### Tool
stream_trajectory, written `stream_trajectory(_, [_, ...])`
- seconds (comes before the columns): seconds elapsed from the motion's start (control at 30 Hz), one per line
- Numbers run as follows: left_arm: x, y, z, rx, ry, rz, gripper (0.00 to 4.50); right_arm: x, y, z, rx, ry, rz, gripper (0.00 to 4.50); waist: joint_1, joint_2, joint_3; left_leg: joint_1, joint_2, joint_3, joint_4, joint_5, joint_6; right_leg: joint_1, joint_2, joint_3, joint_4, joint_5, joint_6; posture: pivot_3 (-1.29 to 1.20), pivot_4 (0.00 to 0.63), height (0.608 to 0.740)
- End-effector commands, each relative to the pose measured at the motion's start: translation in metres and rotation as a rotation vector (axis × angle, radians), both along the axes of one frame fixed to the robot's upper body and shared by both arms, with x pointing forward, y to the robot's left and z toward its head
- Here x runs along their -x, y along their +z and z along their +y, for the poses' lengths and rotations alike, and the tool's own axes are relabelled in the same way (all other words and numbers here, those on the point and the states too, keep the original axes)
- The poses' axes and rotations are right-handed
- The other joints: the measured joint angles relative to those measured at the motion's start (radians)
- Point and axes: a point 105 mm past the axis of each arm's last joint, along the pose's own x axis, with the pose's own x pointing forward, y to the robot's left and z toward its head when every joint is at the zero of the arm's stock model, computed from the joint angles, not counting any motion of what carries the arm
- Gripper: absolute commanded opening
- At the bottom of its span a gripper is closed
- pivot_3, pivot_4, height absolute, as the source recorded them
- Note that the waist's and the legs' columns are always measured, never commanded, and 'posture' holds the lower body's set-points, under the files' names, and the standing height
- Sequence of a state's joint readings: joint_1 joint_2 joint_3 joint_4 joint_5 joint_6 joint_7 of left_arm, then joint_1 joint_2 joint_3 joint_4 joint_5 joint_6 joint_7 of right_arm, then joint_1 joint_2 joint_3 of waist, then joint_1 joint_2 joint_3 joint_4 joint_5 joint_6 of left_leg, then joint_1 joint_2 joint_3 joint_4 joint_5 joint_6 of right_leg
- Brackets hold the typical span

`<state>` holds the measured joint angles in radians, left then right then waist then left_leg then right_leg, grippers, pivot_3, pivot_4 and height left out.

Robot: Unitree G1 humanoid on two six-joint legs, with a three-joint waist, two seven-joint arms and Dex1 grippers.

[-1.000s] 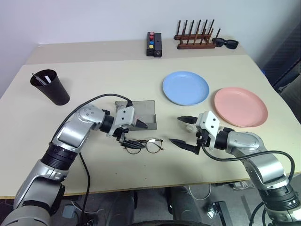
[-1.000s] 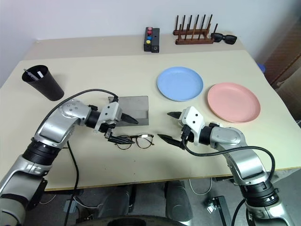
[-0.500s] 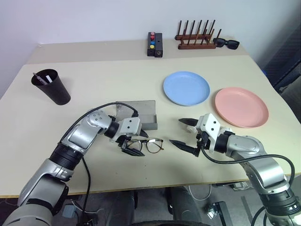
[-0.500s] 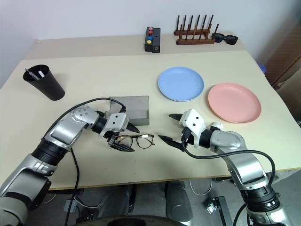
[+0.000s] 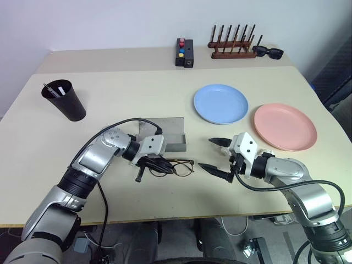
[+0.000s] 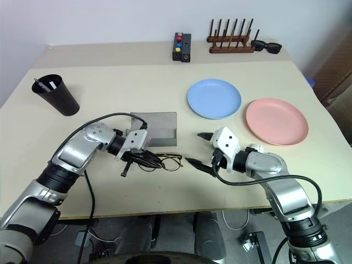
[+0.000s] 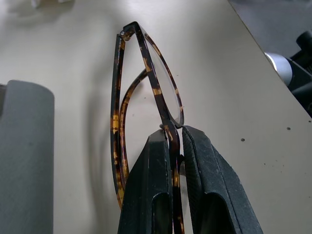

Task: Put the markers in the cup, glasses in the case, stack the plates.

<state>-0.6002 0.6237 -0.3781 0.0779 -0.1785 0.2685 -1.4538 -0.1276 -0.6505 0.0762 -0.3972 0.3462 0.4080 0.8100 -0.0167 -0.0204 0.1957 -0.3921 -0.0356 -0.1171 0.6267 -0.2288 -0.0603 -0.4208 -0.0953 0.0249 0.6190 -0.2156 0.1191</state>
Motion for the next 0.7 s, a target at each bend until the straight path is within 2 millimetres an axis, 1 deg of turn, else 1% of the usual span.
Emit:
stream_trajectory(0.03, [0.001,0.014,0.003,0.04,0.004,-0.024,0.06,-0.001,0.011,0.001,-0.002,0.013,-0.047,4.5,0.001,0.0,0.0,0.0,0.0,0.0,0.0,0.0,0.0,0.0,0.0,0.0,0.0,0.0,0.0,0.0,0.15,0.739])
stream_trajectory(0.07, [0.001,0.016,0.003,0.046,0.005,-0.024,0.06,-0.001,0.011,0.001,-0.002,0.012,-0.048,4.5,0.001,0.0,0.0,0.0,0.0,0.0,0.0,0.0,0.0,0.0,0.0,0.0,0.0,0.0,0.0,0.0,0.15,0.739])
stream_trajectory(0.23, [-0.004,0.029,0.023,0.069,0.051,-0.063,0.06,-0.002,0.011,-0.002,0.002,0.001,-0.05,4.5,0.0,0.0,0.0,0.0,0.0,0.0,0.0,0.0,0.0,0.0,0.0,0.0,0.0,0.0,0.0,0.0,0.15,0.739])
stream_trajectory(0.33, [-0.013,0.041,0.031,0.1,0.093,-0.099,0.06,-0.003,0.01,-0.004,0.005,-0.004,-0.049,4.5,0.001,0.0,0.0,0.0,0.0,0.0,0.0,0.0,0.0,0.0,0.0,0.0,0.0,0.0,0.0,0.0,0.15,0.739])
stream_trajectory(0.43, [-0.024,0.058,0.032,0.146,0.123,-0.144,0.06,-0.004,0.009,-0.004,0.006,-0.005,-0.047,4.5,0.005,0.0,0.0,-0.001,0.0,0.0,0.001,0.0,0.0,0.0,0.0,0.0,0.0,0.0,0.0,0.0,0.15,0.739])
stream_trajectory(0.6, [-0.056,0.086,0.033,0.176,0.21,-0.277,0.06,-0.005,0.008,-0.002,0.004,0.002,-0.044,4.5,0.004,-0.001,0.001,-0.001,0.0,0.0,0.002,0.0,0.0,0.001,0.0,0.0,-0.001,0.0,0.0,0.0,0.15,0.739])
stream_trajectory(0.7, [-0.072,0.084,0.034,0.121,0.226,-0.349,0.06,-0.005,0.007,0.0,0.001,0.005,-0.043,4.5,0.002,-0.001,0.001,-0.001,0.0,0.0,0.002,0.0,0.001,0.001,0.0,0.0,0.0,0.001,0.001,0.0,0.15,0.739])
